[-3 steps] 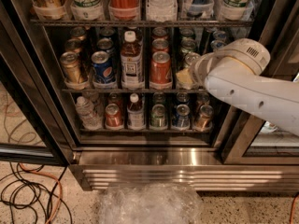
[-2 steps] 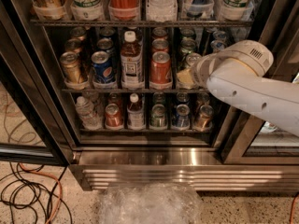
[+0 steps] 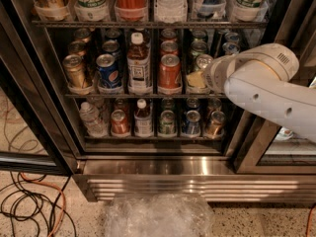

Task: Pick green can from middle shelf of fridge

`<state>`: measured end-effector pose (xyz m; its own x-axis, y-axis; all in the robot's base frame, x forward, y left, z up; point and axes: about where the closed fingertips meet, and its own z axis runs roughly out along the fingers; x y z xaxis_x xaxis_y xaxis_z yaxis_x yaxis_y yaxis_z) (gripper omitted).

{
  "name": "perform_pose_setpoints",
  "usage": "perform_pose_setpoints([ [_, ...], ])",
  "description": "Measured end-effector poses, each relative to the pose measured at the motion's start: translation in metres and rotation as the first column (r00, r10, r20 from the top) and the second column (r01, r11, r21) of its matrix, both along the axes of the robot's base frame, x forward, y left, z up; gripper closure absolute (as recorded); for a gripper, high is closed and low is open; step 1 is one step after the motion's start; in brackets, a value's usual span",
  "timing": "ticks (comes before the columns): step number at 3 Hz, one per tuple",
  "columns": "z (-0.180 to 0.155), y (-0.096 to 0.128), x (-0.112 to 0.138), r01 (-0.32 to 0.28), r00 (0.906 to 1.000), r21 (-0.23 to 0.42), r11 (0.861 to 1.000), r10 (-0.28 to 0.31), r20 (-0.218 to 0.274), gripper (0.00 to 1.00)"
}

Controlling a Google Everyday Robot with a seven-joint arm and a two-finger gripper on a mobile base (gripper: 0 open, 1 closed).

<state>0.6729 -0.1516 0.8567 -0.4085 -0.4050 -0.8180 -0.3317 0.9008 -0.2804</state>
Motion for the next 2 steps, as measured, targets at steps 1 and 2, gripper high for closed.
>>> perform_pose_setpoints([
  [1,0.033,0.042,-0.008,-0.113,0.9906,0.077,0.991,0.107,0.085,1.00],
  [2,0.077,0.113,-0.012,-0.233,0.9674,0.145,0.962,0.214,0.136,1.00],
])
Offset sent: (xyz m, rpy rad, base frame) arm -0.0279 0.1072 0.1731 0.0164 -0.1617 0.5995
